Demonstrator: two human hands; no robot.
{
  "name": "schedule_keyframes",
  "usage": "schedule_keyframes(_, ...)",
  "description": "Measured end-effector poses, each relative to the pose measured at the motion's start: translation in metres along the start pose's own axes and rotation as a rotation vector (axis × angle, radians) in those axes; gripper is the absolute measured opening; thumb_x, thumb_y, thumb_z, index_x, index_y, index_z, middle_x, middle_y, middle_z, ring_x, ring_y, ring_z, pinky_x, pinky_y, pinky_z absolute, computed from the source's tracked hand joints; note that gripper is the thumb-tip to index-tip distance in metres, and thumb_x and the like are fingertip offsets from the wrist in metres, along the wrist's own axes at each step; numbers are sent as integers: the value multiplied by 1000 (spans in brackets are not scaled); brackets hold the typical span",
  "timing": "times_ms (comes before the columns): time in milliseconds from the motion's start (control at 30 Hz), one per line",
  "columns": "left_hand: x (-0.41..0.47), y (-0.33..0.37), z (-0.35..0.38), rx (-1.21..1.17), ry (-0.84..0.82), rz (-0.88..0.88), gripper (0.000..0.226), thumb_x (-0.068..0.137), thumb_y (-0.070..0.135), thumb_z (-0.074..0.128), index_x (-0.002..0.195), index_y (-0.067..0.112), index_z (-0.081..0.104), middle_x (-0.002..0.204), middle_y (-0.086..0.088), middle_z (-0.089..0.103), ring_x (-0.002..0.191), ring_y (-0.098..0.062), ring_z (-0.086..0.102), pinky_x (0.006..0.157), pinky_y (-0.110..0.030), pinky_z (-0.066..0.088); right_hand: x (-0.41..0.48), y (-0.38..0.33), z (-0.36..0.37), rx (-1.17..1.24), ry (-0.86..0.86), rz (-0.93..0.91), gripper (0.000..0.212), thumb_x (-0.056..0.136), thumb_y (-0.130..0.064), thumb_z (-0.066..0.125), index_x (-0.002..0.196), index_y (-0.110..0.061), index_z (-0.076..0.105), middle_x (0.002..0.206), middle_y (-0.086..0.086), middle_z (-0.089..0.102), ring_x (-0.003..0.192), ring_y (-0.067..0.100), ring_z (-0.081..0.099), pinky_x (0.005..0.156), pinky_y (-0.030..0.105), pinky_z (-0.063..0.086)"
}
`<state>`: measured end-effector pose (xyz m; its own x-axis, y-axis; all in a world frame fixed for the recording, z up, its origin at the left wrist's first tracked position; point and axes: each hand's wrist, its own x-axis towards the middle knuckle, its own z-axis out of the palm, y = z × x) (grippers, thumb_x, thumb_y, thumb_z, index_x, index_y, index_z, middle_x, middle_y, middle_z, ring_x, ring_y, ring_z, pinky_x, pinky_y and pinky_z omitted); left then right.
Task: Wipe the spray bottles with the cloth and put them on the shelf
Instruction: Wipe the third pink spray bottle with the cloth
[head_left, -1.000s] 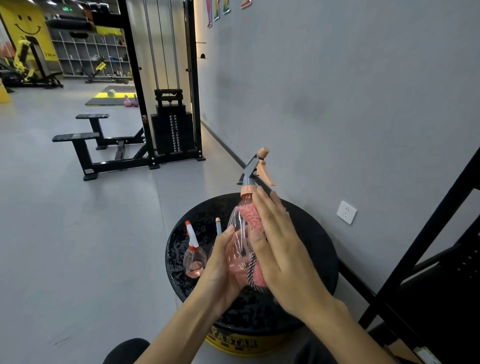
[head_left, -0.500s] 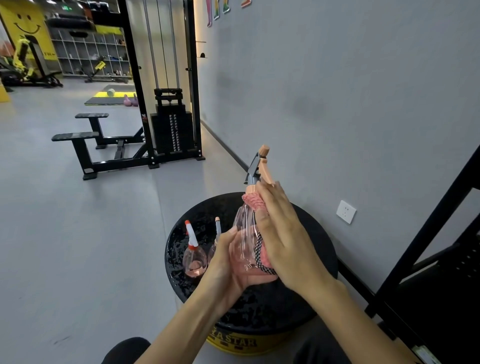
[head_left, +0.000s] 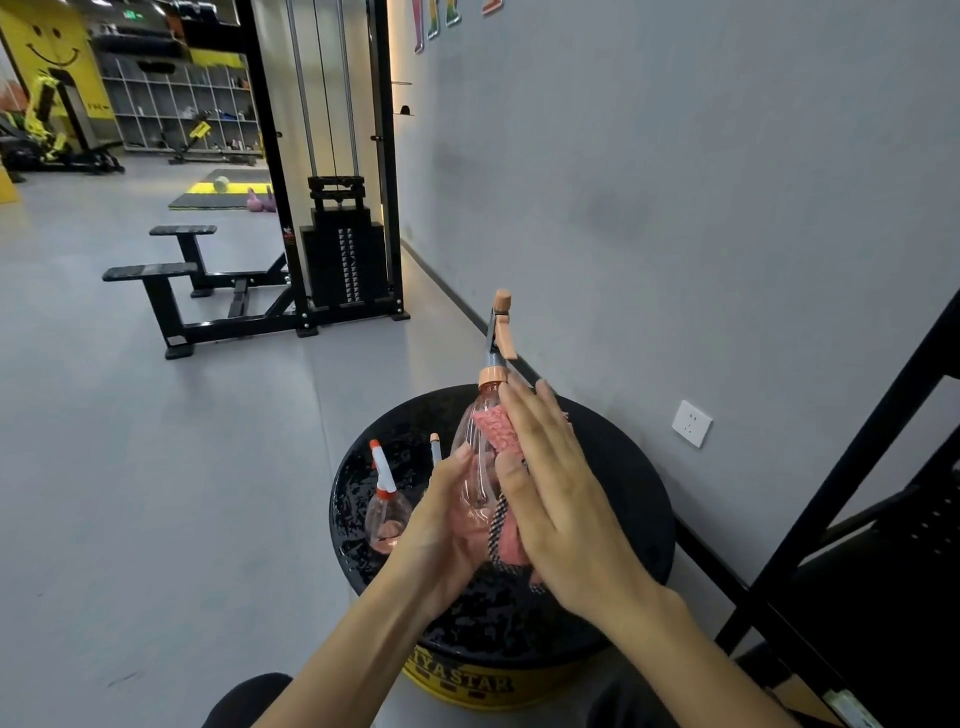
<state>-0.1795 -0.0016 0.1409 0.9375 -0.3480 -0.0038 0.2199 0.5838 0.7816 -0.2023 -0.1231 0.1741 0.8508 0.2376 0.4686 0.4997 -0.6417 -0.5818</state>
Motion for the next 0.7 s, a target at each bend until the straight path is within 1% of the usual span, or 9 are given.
schedule_keyframes(67, -1, -1, 1, 38, -6, -14, 46, 81, 50, 57, 113, 20, 71, 113, -12, 71, 95, -26, 71, 70, -41, 59, 10, 3, -5, 25, 9, 10, 59, 98, -52, 15, 154, -33, 11, 159, -26, 4, 144, -8, -10, 123, 38, 6)
schedule_keyframes(100, -1, -2, 1, 62, -15, -21, 52, 80, 53, 57, 118, 19, 68, 114, -12, 70, 95, -27, 71, 71, -44, 60, 15, 4, -7, 37, 12, 20, 59, 99, -52, 16, 154, -32, 14, 159, -25, 7, 144, -9, -9, 123, 36, 6)
schedule_keyframes(200, -2, -3, 2, 89, -1, -27, 53, 89, 56, 51, 125, 19, 61, 112, -12, 71, 93, -29, 71, 69, -42, 60, 25, 5, -10, 78, 5, 58, 55, 101, -49, 20, 153, -31, 20, 158, -25, 11, 142, -13, -8, 123, 34, 5)
schedule_keyframes(300, -1, -2, 0, 77, 2, -34, 52, 88, 55, 43, 118, 20, 67, 115, -16, 69, 94, -29, 69, 75, -46, 60, 22, 3, -6, 15, 12, 28, 57, 101, -50, 19, 154, -30, 15, 160, -23, 8, 143, -10, -10, 123, 40, 8)
schedule_keyframes(400, 0, 0, -1, 67, 26, -22, 51, 84, 54, 46, 113, 21, 71, 114, -13, 70, 94, -26, 69, 69, -40, 60, 10, -1, 0, -37, 16, -4, 60, 98, -52, 14, 154, -31, 8, 161, -21, 2, 145, -5, -12, 123, 43, 9)
schedule_keyframes(500, 0, 0, -3, 63, 38, 11, 48, 87, 49, 46, 113, 18, 71, 116, -13, 70, 100, -25, 70, 75, -33, 59, -5, -6, 7, -110, 5, -35, 60, 99, -51, 13, 154, -31, 0, 161, -20, -5, 146, -1, -14, 123, 40, 3)
schedule_keyframes(567, -1, 1, -2, 78, 52, 34, 43, 89, 48, 44, 106, 22, 75, 118, -14, 69, 106, -25, 68, 81, -30, 58, -13, -7, 11, -143, 8, -40, 60, 100, -49, 13, 154, -29, -1, 161, -19, -6, 146, 1, -15, 123, 37, -1)
schedule_keyframes(633, 0, 0, -1, 76, 65, 20, 43, 89, 48, 45, 106, 23, 75, 121, -14, 68, 112, -27, 65, 86, -33, 57, -14, -6, 11, -136, 11, -27, 60, 99, -50, 12, 154, -29, 0, 161, -19, -5, 146, 0, -14, 123, 37, -1)
schedule_keyframes(700, 0, -2, -1, 61, 61, 15, 44, 91, 47, 44, 111, 20, 73, 121, -14, 68, 111, -28, 66, 82, -35, 59, -8, -4, 8, -108, 15, -19, 60, 99, -50, 12, 155, -29, 3, 161, -20, -2, 146, -2, -13, 123, 38, 3)
